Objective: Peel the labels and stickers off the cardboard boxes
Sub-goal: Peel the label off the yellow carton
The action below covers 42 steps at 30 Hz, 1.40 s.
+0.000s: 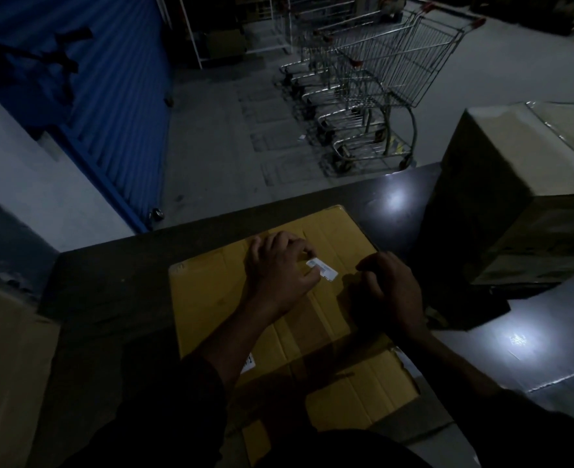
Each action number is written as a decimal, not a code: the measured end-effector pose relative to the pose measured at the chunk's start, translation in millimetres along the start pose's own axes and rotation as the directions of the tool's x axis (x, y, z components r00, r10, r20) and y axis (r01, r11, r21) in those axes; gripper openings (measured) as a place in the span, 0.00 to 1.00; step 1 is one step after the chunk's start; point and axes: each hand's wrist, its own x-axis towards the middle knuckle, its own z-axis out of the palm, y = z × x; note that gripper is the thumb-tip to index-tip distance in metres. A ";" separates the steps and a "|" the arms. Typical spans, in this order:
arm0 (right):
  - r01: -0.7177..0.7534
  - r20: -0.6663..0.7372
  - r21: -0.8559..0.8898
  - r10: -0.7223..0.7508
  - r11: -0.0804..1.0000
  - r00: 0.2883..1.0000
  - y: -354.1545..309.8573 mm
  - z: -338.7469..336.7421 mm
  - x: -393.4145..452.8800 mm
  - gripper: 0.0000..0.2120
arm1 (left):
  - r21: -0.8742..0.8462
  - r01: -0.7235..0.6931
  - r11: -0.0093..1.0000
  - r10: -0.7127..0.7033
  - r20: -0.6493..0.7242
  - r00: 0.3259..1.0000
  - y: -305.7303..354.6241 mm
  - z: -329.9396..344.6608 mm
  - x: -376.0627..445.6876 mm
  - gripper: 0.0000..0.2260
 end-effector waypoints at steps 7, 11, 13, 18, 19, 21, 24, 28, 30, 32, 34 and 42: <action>0.012 0.000 -0.007 -0.012 1.000 1.000 2.9 0.7 -0.7 0.08 | -0.002 -0.006 1.000 0.006 -0.003 1.000 -0.4 1.5 0.1 0.11; 0.012 0.007 -0.027 -0.012 1.000 1.000 2.5 1.5 -1.0 0.06 | -0.008 -0.001 1.000 0.001 0.005 1.000 -1.6 3.0 2.9 0.11; 0.013 0.009 -0.036 -0.013 0.999 1.000 2.5 1.5 -0.8 0.06 | -0.023 0.008 1.000 -0.008 0.013 1.000 -2.1 3.8 4.3 0.09; 0.011 0.006 -0.032 -0.011 0.999 1.000 -0.1 0.7 -0.4 0.10 | -0.070 0.006 0.998 -0.006 0.000 1.000 -2.9 4.2 2.9 0.07; 0.013 0.002 -0.032 -0.013 0.999 1.000 -0.2 0.7 -0.5 0.10 | -0.087 0.006 0.996 -0.008 -0.013 1.000 -2.8 3.6 2.6 0.08; 0.007 0.001 -0.029 -0.007 1.000 1.000 -0.5 0.5 -0.7 0.09 | -0.107 0.008 0.994 -0.012 -0.037 0.999 -2.7 2.4 1.7 0.11; -0.002 0.016 -0.024 0.002 1.000 1.000 0.6 0.1 -1.1 0.07 | -0.119 0.008 0.993 -0.014 -0.046 0.999 -1.8 0.3 -0.6 0.15; 0.000 0.027 -0.010 0.001 1.000 1.000 0.4 -1.9 -2.1 0.09 | -0.128 -0.018 0.992 0.016 -0.012 1.000 -1.8 -2.7 -2.5 0.18; 0.003 0.031 -0.002 -0.003 1.000 1.000 -0.8 -3.0 -2.4 0.09 | -0.141 -0.018 0.990 0.016 -0.016 1.000 -3.3 -1.8 -1.6 0.16; 0.009 0.031 0.000 -0.009 1.000 0.999 -2.1 -3.8 -3.0 0.10 | -0.149 -0.011 0.989 0.006 -0.033 0.999 -4.7 -0.5 -0.6 0.12; 0.001 0.028 0.015 -0.002 1.000 1.000 -3.5 -4.8 -3.1 0.10 | -0.159 0.004 0.987 -0.010 -0.042 0.999 -4.5 0.1 0.4 0.08; 0.008 0.137 0.031 -0.012 0.999 0.991 -10.3 -13.5 -0.4 0.16 | -0.339 -0.050 0.939 0.053 -0.002 0.999 0.6 -3.5 -5.0 0.06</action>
